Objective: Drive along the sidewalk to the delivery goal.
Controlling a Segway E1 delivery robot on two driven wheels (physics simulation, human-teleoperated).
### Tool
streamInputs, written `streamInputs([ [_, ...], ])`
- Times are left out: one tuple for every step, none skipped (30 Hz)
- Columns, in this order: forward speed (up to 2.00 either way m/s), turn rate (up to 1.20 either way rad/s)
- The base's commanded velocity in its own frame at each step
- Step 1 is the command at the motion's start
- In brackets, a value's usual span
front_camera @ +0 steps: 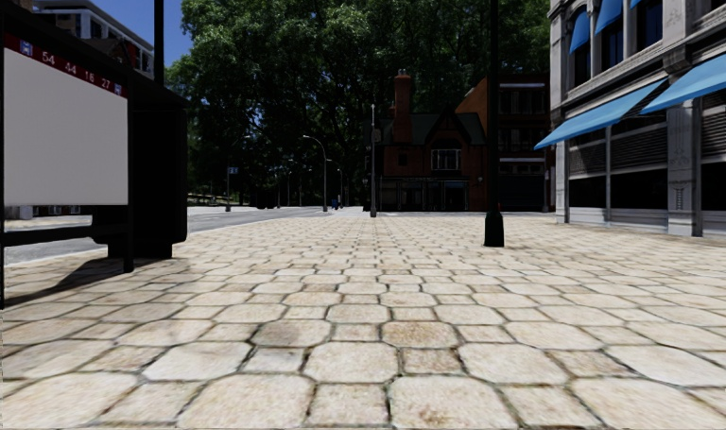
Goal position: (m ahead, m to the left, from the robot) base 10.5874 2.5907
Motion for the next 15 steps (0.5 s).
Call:
streamInputs([
  [1.76, 0.00],
  [1.76, 0.00],
  [1.76, 0.00],
  [1.76, 0.00],
  [1.76, 0.00],
  [1.76, 0.00],
  [1.76, 0.00],
  [1.76, 0.00],
  [1.76, 0.00],
  [1.76, 0.00],
  [1.76, 0.00],
  [1.76, 0.00],
  [1.76, 0.00],
  [1.76, 0.00],
  [1.76, 0.00],
])
